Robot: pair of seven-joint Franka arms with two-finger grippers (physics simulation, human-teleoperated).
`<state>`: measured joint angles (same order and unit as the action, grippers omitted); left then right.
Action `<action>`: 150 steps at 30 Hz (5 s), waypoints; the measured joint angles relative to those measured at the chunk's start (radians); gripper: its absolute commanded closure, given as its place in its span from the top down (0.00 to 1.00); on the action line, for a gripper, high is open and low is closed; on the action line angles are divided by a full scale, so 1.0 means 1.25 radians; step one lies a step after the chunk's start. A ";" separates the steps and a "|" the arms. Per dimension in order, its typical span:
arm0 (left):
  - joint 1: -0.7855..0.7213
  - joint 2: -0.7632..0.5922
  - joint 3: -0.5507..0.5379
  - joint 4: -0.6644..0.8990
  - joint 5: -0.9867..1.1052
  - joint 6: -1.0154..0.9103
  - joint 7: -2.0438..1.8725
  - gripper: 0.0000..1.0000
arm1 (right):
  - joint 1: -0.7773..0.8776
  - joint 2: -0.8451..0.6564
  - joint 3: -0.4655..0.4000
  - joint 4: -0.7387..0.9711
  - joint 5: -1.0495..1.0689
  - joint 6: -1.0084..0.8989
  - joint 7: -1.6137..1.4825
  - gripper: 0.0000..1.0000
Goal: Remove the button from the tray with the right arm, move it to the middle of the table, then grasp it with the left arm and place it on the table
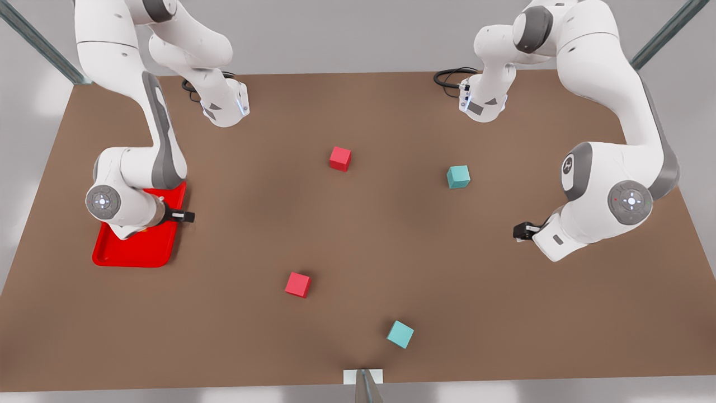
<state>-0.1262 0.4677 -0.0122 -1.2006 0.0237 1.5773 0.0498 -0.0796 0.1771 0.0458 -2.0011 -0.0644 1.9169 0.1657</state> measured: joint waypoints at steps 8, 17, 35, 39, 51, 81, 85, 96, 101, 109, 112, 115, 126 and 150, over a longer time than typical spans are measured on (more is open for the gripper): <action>-0.014 0.022 0.000 -0.001 0.005 0.010 -0.003 1.00 | -0.228 0.120 -0.007 -0.035 0.005 0.164 -0.060 1.00; -0.014 0.055 0.001 -0.002 0.004 0.034 -0.006 1.00 | -0.303 0.207 -0.010 -0.057 0.002 0.311 -0.221 1.00; -0.014 0.070 0.002 -0.002 0.003 0.046 -0.011 1.00 | -0.334 0.168 -0.032 -0.272 -0.048 0.564 -0.578 1.00; -0.014 0.071 0.002 -0.002 0.003 0.047 -0.011 1.00 | -0.337 0.165 -0.049 -0.312 -0.044 0.594 -0.616 0.75; -0.014 0.071 0.002 -0.002 0.003 0.048 -0.012 1.00 | -0.319 0.121 -0.052 -0.319 -0.043 0.620 -0.667 0.81; -0.014 0.076 0.002 -0.002 0.004 0.058 -0.012 1.00 | -0.288 0.164 -0.049 -0.341 -0.041 0.799 -0.344 0.96; -0.014 0.073 0.007 -0.001 0.004 0.060 -0.012 1.00 | -0.288 0.151 -0.047 -0.334 -0.041 0.815 -0.298 0.67; -0.014 0.073 0.007 -0.002 0.004 0.063 -0.011 1.00 | -0.292 0.101 0.044 -0.201 -0.040 0.742 -0.221 0.47; -0.012 0.072 0.009 -0.002 0.004 0.063 -0.009 1.00 | -0.063 0.188 0.166 0.161 -0.048 0.535 -0.188 0.50; -0.003 0.074 0.010 -0.003 0.005 0.061 -0.006 1.00 | 0.516 0.589 0.164 0.821 -0.091 0.184 -0.151 0.50; -0.003 0.074 0.010 -0.007 0.007 0.062 -0.005 1.00 | 0.602 0.660 0.165 0.864 -0.104 0.143 -0.154 0.50; -0.003 0.076 0.010 -0.009 0.009 0.063 -0.005 1.00 | 0.605 0.680 0.166 0.854 -0.105 0.123 -0.172 0.51; -0.074 0.074 -0.236 0.007 0.005 0.092 -0.011 1.00 | 0.352 0.384 0.023 0.780 -0.045 -0.021 -0.203 1.00; -0.211 0.167 -0.219 -0.304 0.111 0.402 -0.129 1.00 | 0.085 0.058 -0.029 0.494 0.045 -0.281 -0.108 1.00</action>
<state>-0.3897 0.6763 -0.2857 -1.5808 0.1628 2.0800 -0.1116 0.0269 0.2498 0.0094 -1.3834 -0.0084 1.5656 0.0309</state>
